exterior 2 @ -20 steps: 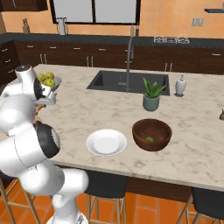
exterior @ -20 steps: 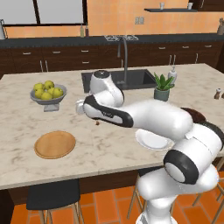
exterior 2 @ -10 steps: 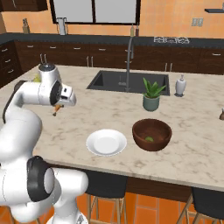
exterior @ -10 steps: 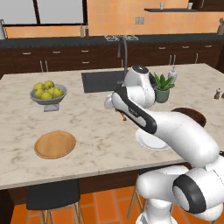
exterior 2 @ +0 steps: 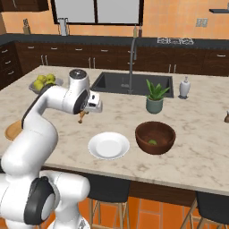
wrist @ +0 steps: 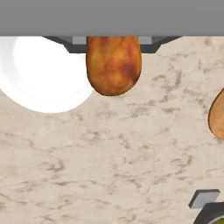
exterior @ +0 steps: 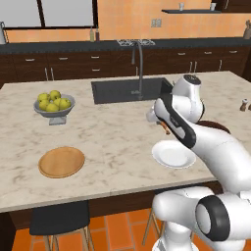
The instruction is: Pick the chicken drumstick and lime from their plates and place them in the bowl. Then put the bowl in the fridge.
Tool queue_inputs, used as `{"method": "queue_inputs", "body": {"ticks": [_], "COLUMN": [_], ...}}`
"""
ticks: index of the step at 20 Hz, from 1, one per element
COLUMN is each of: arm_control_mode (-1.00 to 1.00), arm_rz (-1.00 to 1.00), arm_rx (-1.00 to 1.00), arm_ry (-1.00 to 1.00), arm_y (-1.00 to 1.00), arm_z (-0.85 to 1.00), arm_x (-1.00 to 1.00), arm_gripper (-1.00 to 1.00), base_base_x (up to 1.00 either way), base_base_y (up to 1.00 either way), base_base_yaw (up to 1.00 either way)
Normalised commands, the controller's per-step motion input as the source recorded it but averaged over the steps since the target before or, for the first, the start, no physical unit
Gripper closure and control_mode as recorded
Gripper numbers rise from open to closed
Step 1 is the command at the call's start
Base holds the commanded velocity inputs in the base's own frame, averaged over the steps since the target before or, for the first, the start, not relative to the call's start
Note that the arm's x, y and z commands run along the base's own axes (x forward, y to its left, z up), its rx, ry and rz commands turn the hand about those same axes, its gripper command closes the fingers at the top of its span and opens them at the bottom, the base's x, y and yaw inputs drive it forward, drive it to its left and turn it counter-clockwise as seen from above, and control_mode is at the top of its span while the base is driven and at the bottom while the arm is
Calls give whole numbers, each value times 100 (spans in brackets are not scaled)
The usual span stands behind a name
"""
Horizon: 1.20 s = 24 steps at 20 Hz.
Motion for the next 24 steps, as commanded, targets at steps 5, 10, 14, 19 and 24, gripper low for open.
{"method": "queue_inputs", "body": {"ticks": [5,10,14,19,24], "arm_control_mode": [-100,-100,-100,-100,-100], "arm_rz": [0,0,0,-3,-23], "arm_rx": [-3,-7,-14,-17,-4], "arm_ry": [0,0,0,0,0], "arm_y": [-100,-100,-100,-100,-98], "arm_z": [-12,-17,-28,-32,-13], "arm_x": [0,0,-2,0,22], "arm_gripper": [100,100,100,100,100], "base_base_x": [0,0,0,0,0], "base_base_y": [0,0,0,0,0], "base_base_yaw": [0,0,0,0,0]}}
